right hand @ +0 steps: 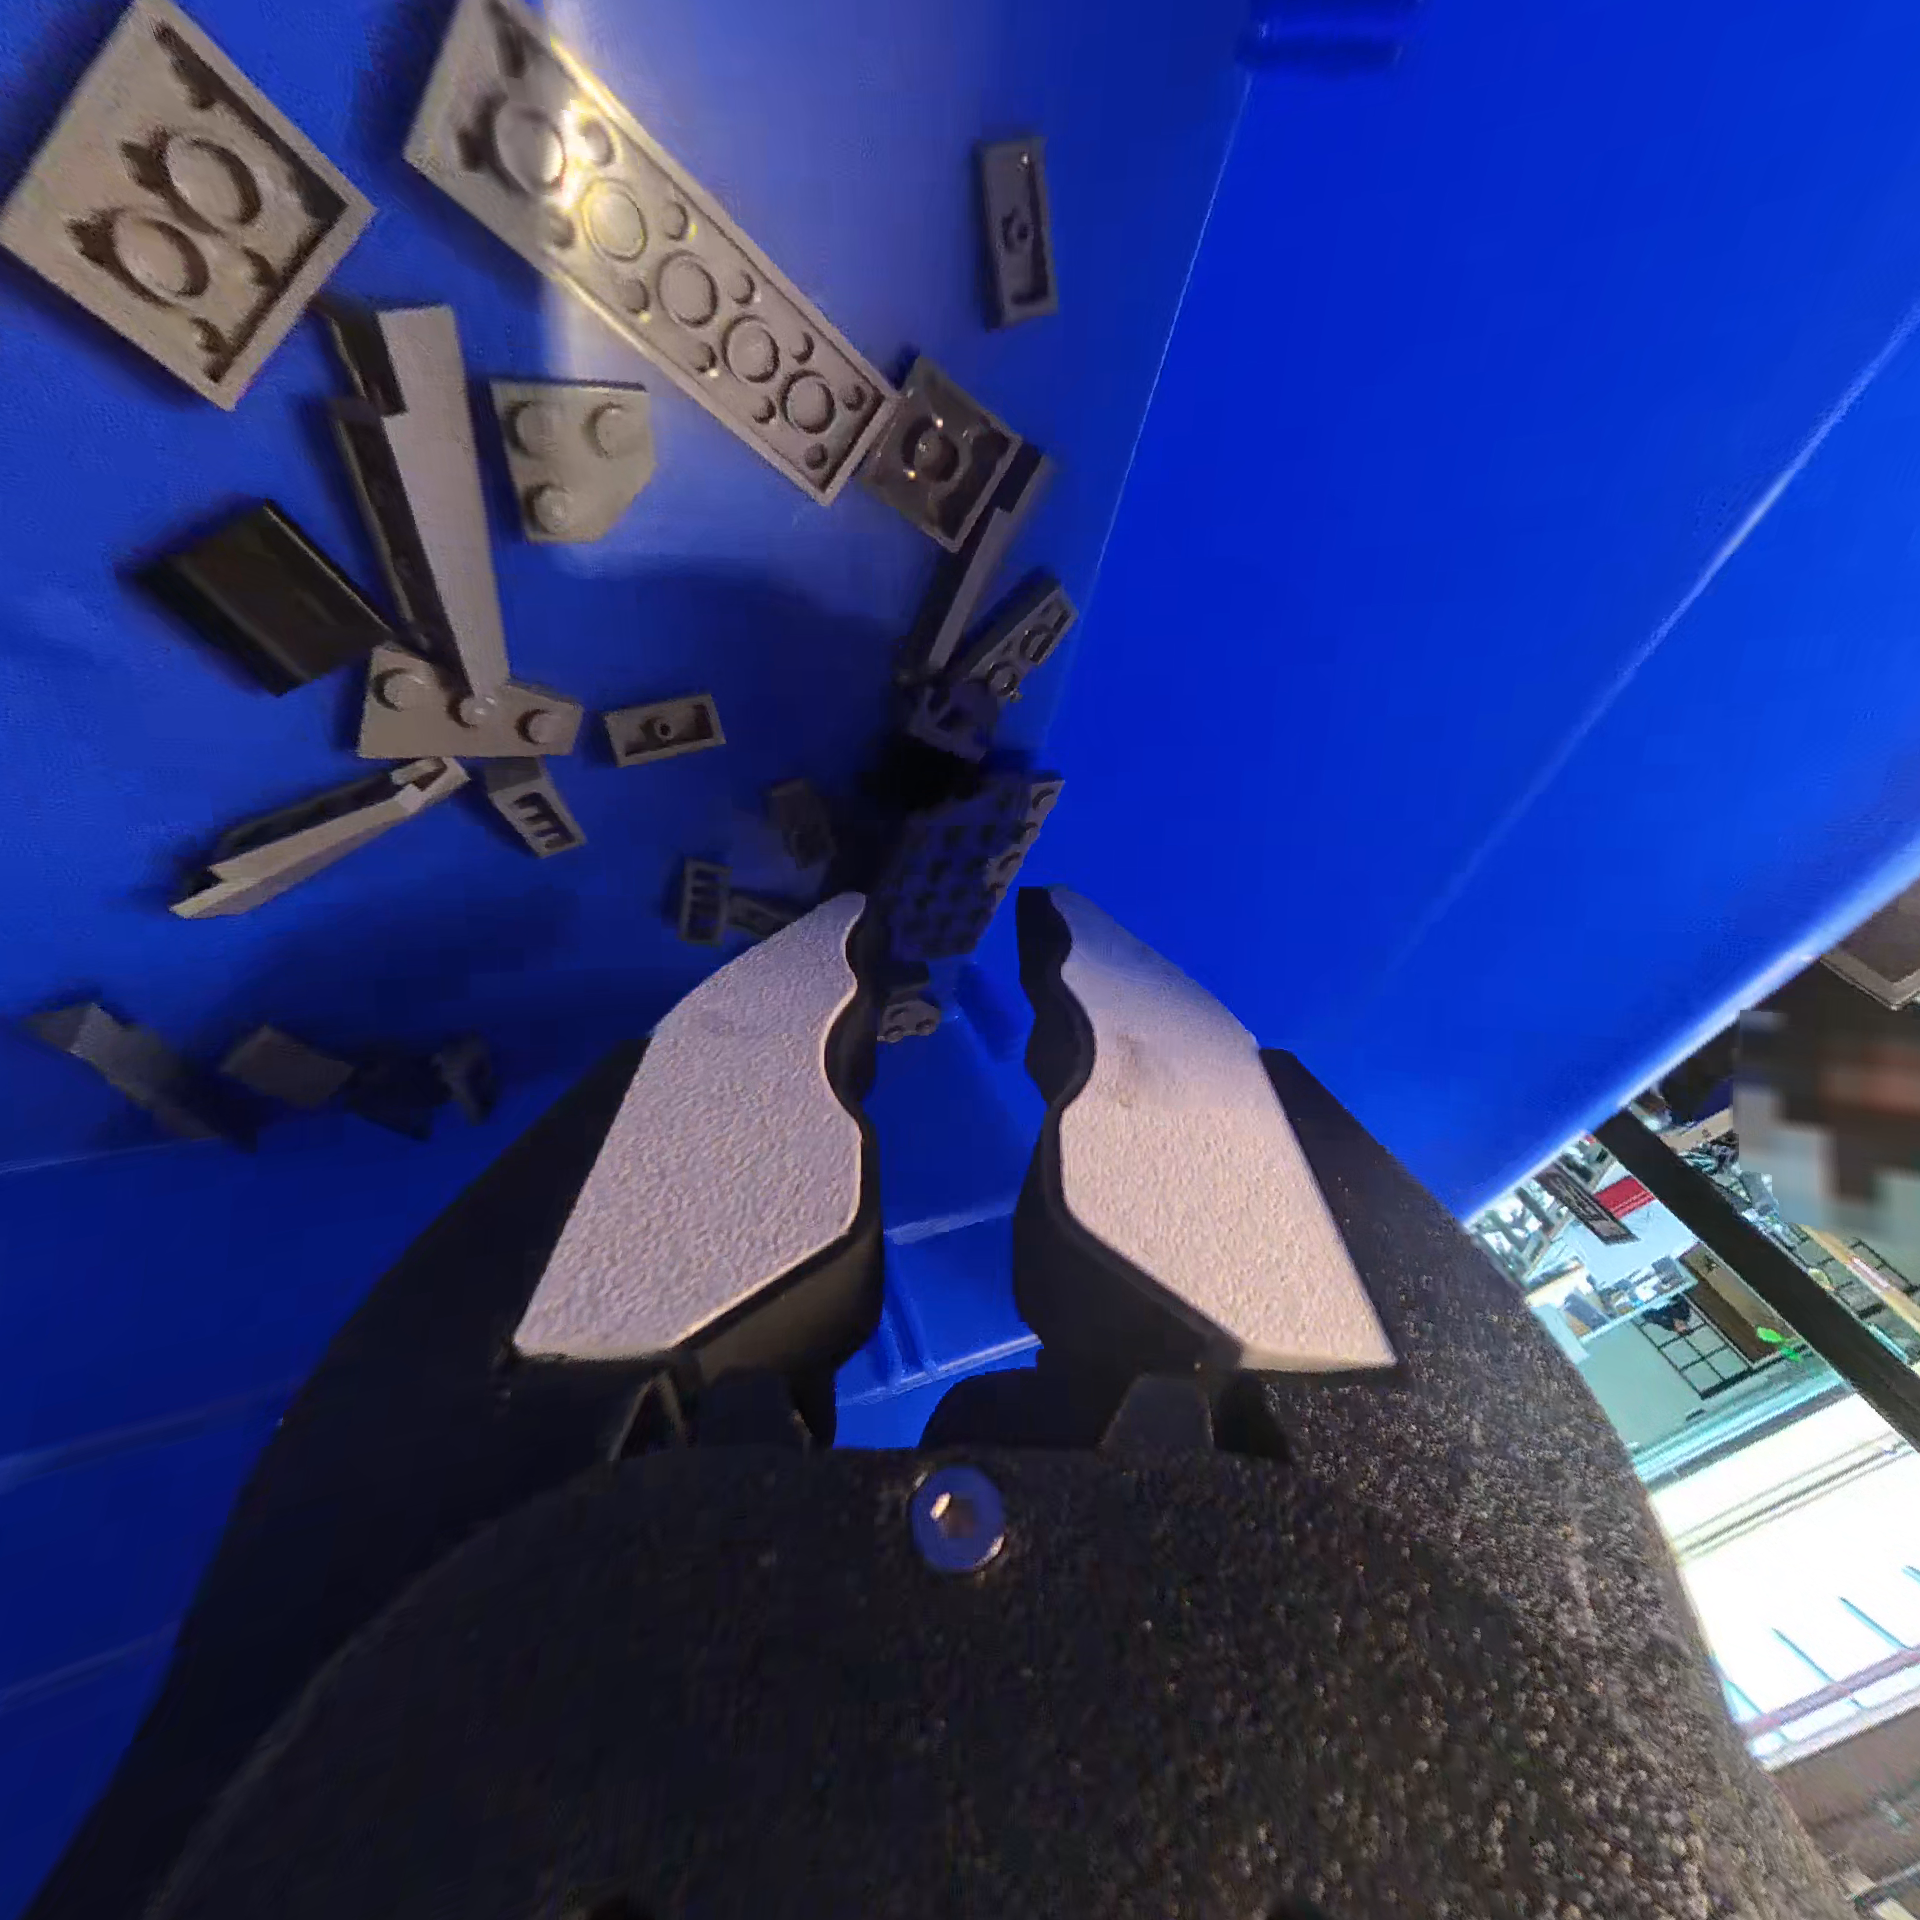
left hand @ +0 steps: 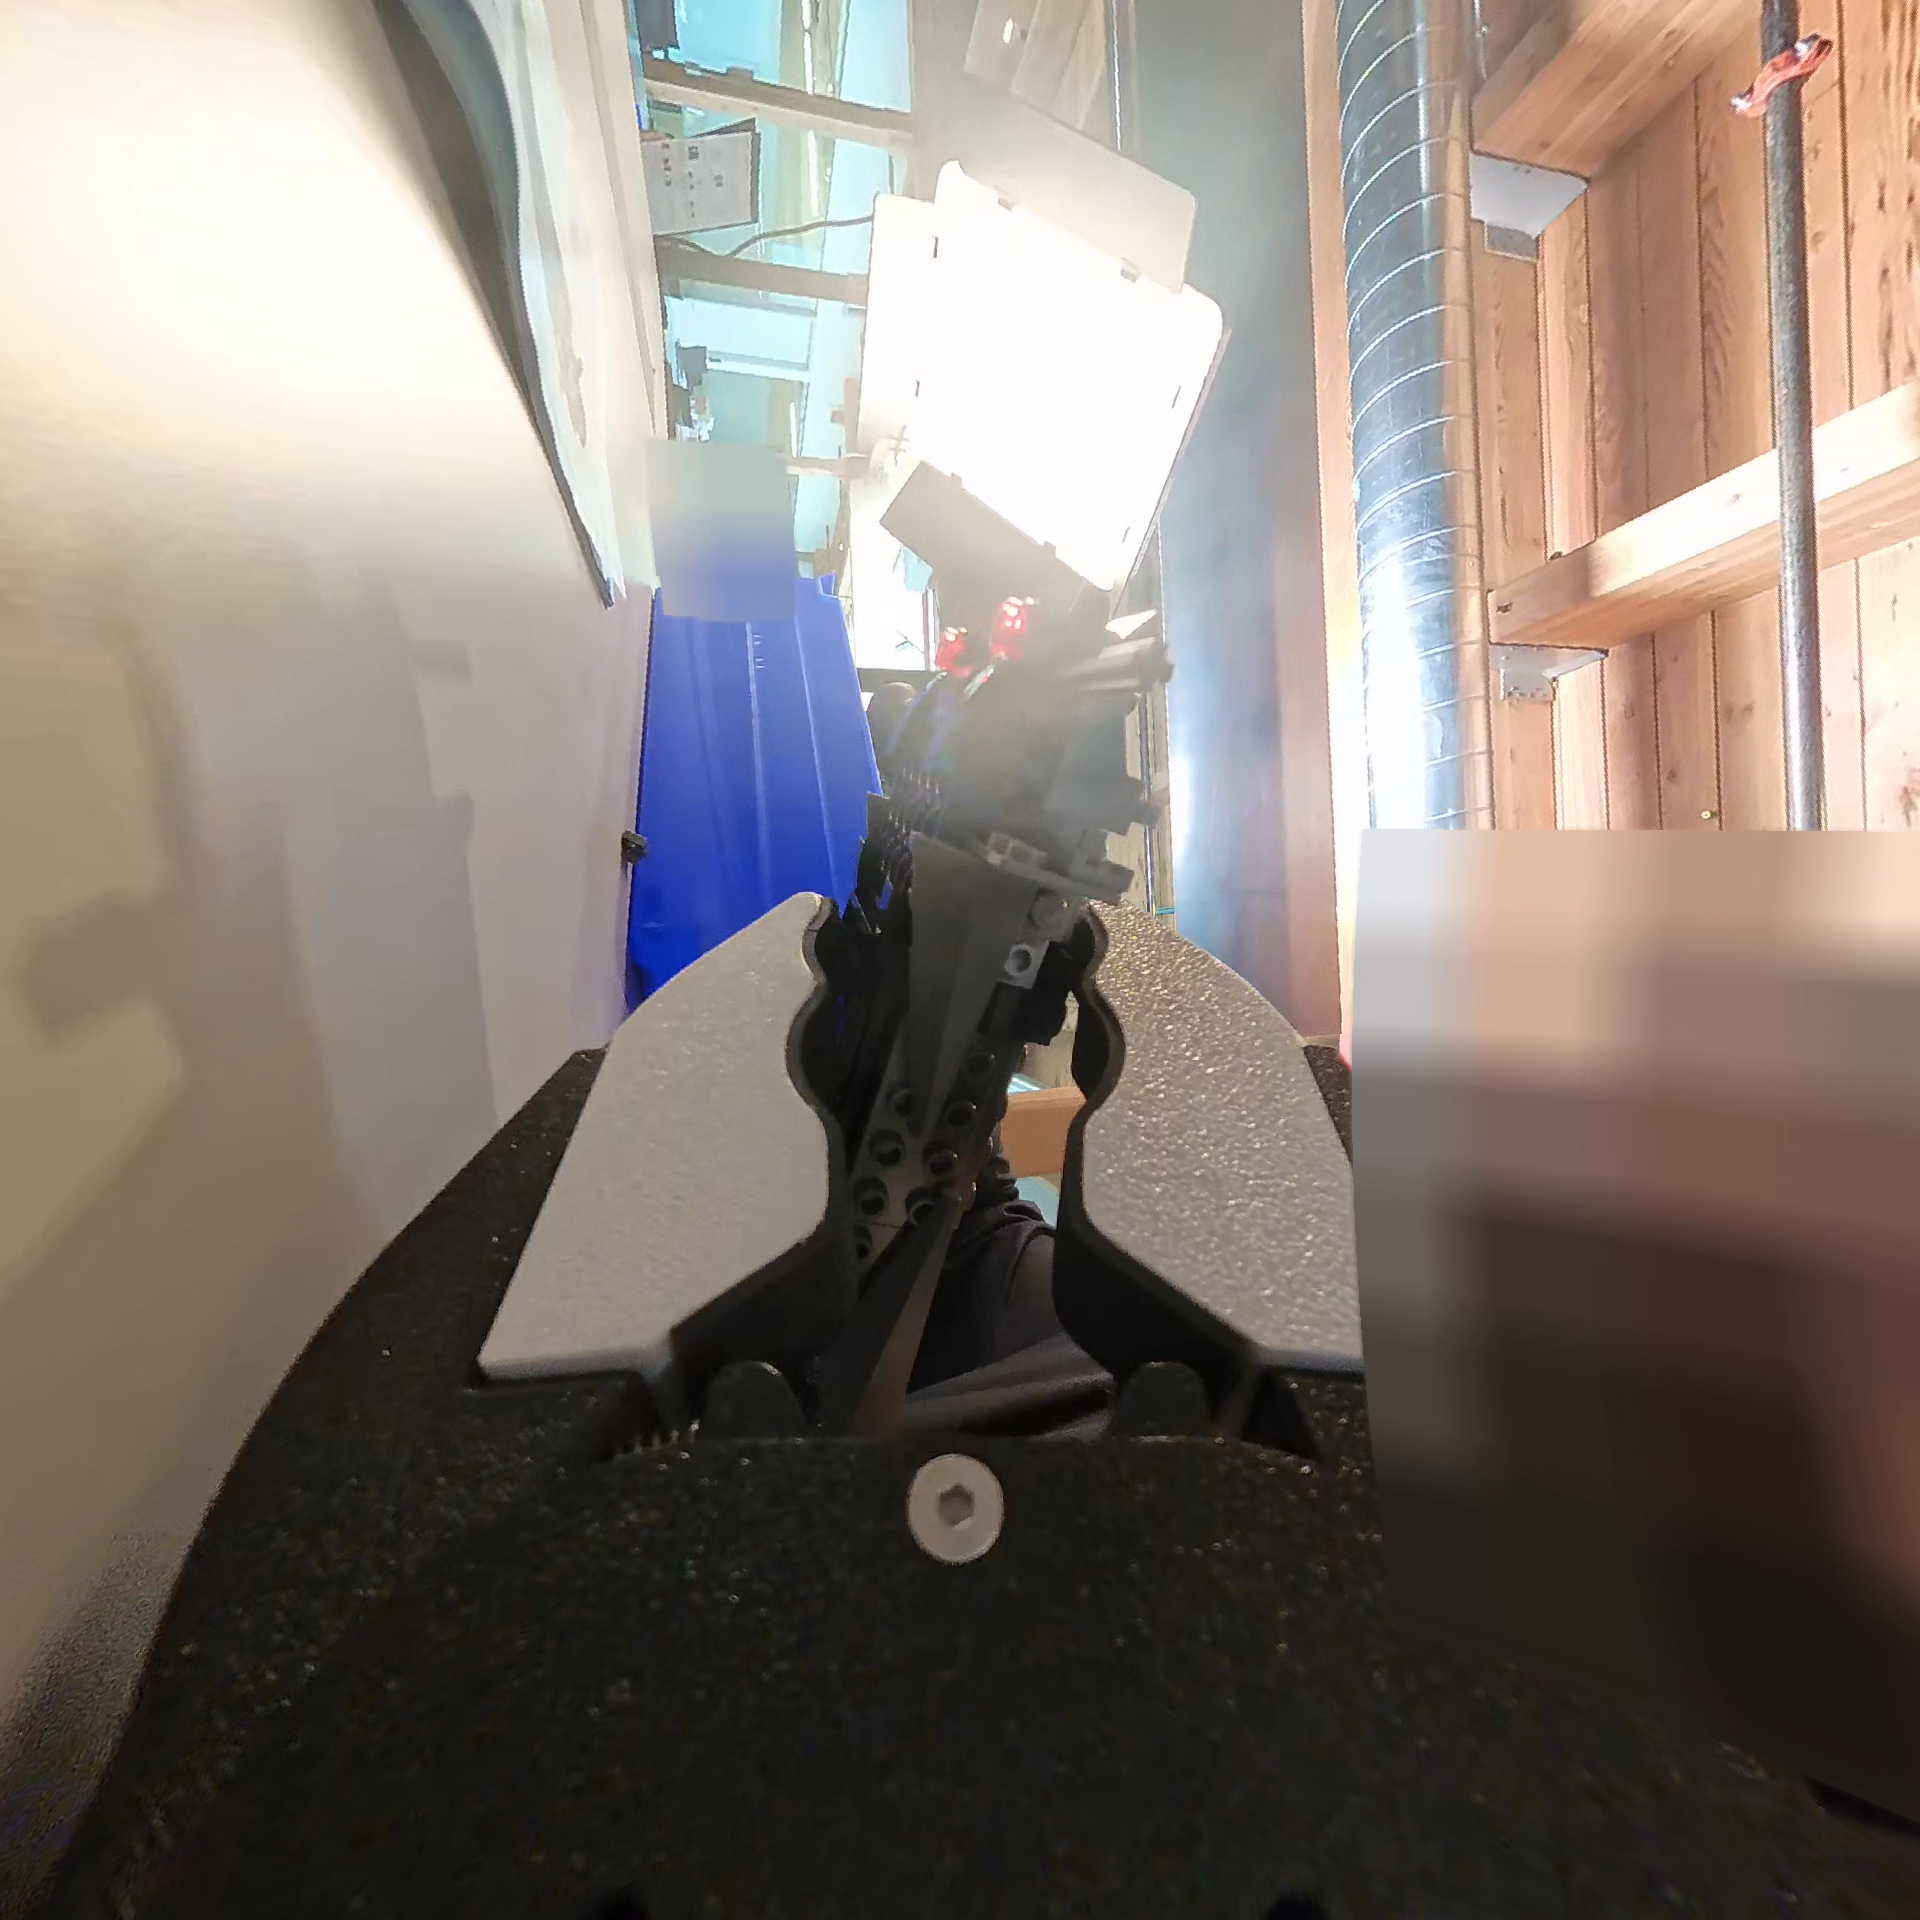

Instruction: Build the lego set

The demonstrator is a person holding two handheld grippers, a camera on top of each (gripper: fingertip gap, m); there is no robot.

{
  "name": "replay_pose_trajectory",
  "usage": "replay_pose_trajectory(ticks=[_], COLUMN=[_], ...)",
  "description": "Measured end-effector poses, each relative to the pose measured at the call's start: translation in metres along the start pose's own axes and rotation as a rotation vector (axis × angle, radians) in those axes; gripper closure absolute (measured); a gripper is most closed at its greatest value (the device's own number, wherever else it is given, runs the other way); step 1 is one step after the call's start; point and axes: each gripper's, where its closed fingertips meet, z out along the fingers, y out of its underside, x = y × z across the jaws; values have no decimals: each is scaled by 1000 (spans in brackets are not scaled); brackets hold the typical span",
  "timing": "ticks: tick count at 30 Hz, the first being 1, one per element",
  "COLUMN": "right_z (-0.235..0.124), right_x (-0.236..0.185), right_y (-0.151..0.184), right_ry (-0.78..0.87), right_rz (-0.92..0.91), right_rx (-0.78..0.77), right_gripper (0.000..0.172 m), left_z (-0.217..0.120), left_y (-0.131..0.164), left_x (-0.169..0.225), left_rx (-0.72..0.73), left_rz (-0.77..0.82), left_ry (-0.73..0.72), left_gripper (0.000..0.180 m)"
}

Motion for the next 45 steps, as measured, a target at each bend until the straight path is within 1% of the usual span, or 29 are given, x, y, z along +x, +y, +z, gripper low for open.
replay_pose_trajectory(ticks=[4,8,12,13,16,18,23,25,27,31,35,40,45], right_z=[11,15,13,10,-6,-18,-54,-62,-65,-60,-59,-57,-62], right_x=[-5,-3,-2,0,5,7,-1,0,4,14,11,-8,-45], right_y=[4,6,7,7,4,-2,-37,-43,-39,-19,-8,-4,-14], right_ry=[-45,-55,-39,-35,-37,-63,-165,-151,-131,-78,-93,-151,-241], right_rz=[-20,-34,-30,-25,12,40,76,74,73,85,111,108,25], right_rx=[-65,-86,-79,-68,2,68,286,320,312,251,254,278,333], right_gripper=[139,150,154,159,166,166,165,163,162,159,157,156,153], left_z=[-6,-6,-2,-2,0,1,4,4,3,-1,-3,-2,-1], left_y=[0,0,2,3,4,4,8,10,11,10,8,7,4], left_x=[-2,-1,0,0,0,0,1,1,2,2,1,-1,-3], left_rx=[15,13,-1,-6,-15,-20,-34,-39,-39,-28,-19,-17,-18], left_rz=[-7,-5,-4,-3,-2,-1,-2,0,3,6,9,6,7], left_ry=[1,8,12,11,10,9,7,6,6,2,-2,-7,-23], left_gripper=[138,138,138,138,138,138,138,138,138,138,138,138,138])
